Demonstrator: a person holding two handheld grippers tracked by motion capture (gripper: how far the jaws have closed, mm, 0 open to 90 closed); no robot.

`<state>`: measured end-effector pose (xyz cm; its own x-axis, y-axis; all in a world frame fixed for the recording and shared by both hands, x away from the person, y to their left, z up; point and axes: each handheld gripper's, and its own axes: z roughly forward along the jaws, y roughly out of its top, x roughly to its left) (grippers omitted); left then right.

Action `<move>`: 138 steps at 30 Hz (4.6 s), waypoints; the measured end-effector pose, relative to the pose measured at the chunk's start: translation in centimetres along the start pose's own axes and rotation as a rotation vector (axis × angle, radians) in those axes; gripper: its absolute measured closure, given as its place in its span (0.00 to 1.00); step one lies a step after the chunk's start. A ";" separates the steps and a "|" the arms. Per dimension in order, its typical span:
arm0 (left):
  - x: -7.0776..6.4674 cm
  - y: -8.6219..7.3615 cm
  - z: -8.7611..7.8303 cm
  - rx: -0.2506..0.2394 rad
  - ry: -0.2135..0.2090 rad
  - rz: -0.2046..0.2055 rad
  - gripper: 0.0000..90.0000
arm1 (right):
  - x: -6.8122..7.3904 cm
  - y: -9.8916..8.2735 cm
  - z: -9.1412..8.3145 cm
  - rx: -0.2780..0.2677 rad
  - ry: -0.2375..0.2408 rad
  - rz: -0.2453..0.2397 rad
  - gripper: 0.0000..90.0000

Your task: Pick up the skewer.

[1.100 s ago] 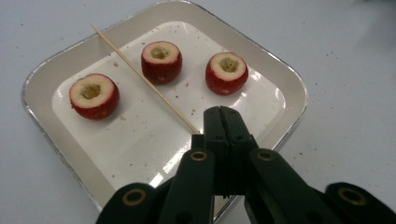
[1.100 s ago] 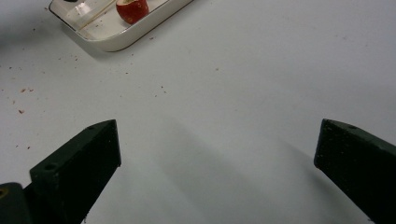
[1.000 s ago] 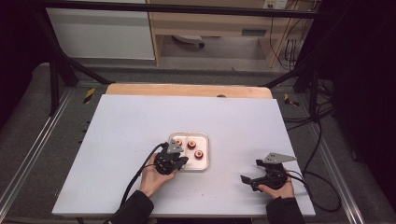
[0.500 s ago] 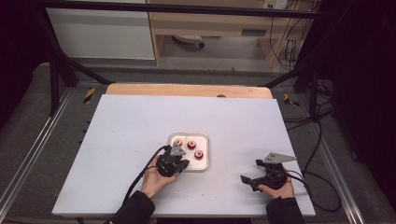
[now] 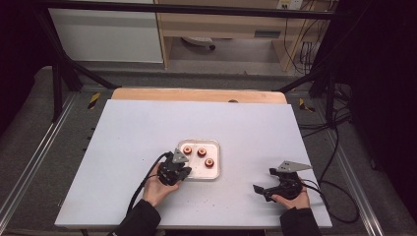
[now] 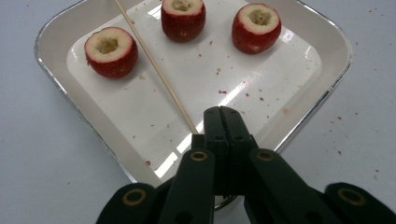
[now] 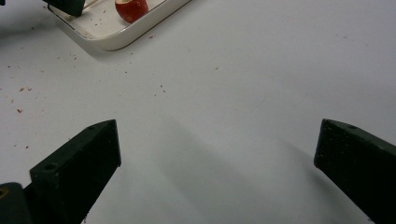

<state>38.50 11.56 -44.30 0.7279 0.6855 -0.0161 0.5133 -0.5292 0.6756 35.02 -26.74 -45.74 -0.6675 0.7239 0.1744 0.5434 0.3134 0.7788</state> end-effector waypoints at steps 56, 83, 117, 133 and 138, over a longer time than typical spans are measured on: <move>-0.2 1.0 0.7 -0.093 0.181 -0.188 0.98 | 0.0 0.1 0.0 -0.006 0.007 0.004 0.01; 0.0 0.9 -3.2 -0.081 0.028 -0.003 0.98 | 1.4 1.1 0.8 0.037 -0.047 -0.078 0.01; -3.2 3.2 -3.3 -0.006 -0.096 0.184 0.98 | 5.6 3.5 2.1 0.124 -0.134 -0.481 0.10; -6.2 5.6 -1.3 0.055 -0.145 0.266 0.99 | 6.8 3.9 1.8 0.121 -0.150 -0.673 0.22; -7.2 6.1 -0.5 0.074 -0.161 0.283 0.98 | 7.1 3.9 1.8 0.112 -0.148 -0.755 0.28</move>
<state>36.20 3.67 -39.74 0.9058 0.4214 0.0438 0.3080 -0.7259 0.6149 33.32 -19.30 -42.55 -0.8063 0.3615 -0.4681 0.0216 0.8089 0.5875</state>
